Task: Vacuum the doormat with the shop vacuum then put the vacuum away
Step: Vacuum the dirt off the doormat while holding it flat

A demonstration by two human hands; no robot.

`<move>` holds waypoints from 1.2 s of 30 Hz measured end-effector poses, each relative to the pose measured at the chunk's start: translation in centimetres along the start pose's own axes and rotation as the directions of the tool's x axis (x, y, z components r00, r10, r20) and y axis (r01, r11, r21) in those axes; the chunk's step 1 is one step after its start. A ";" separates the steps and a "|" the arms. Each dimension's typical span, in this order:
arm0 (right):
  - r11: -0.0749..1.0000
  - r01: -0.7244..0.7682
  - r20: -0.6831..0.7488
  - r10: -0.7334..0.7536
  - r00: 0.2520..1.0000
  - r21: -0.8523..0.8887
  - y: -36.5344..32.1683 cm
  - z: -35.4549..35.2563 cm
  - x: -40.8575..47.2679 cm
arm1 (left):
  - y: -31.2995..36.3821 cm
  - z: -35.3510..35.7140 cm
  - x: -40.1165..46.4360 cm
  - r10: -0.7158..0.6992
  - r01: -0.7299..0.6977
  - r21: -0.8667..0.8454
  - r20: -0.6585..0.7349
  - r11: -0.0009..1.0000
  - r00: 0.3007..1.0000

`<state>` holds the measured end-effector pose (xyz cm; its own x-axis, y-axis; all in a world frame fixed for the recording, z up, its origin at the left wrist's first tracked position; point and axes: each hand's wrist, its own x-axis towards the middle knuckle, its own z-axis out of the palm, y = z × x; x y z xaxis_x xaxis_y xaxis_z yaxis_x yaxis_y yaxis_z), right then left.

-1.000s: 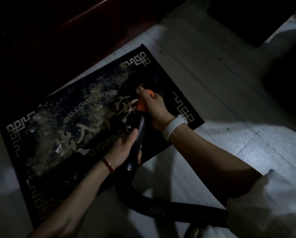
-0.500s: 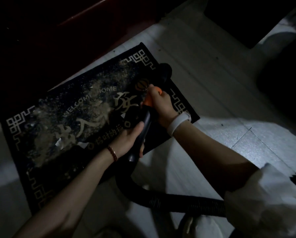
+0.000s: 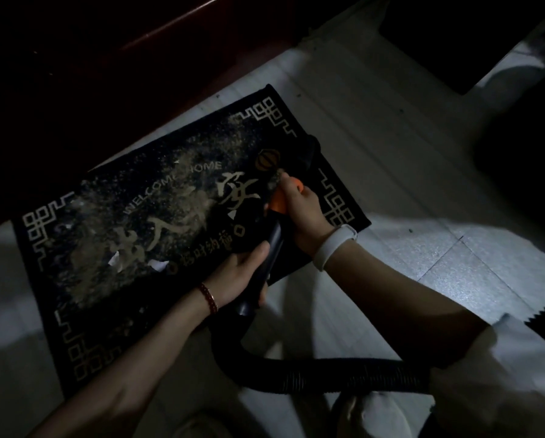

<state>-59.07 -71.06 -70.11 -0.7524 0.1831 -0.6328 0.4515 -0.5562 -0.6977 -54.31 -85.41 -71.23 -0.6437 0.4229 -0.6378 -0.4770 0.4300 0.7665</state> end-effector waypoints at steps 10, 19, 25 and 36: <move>0.995 0.091 0.119 -0.086 0.989 -0.040 2.6 -1.1 -3.2 | -1.5 0.8 -3.1 0.047 -0.045 -0.022 0.109 0.999 0.993; 0.997 0.003 0.198 0.013 0.980 -0.083 5.6 -1.0 -4.1 | -4.2 0.9 -5.3 0.016 0.005 0.221 -0.095 0.975 0.995; 0.996 0.003 0.139 0.010 0.990 -0.094 3.9 0.9 -2.2 | -3.2 0.5 -3.6 0.016 0.004 0.092 -0.208 0.996 0.978; 0.993 -0.115 0.165 0.114 0.980 -0.002 3.8 0.1 -3.1 | -2.9 1.5 -4.6 0.061 -0.039 0.154 -0.141 0.987 0.988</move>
<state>-55.04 -73.80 -70.82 -0.7650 -0.0182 -0.6438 0.5362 -0.5718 -0.6209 -49.06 -87.37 -70.60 -0.7496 0.3312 -0.5730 -0.3537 0.5312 0.7699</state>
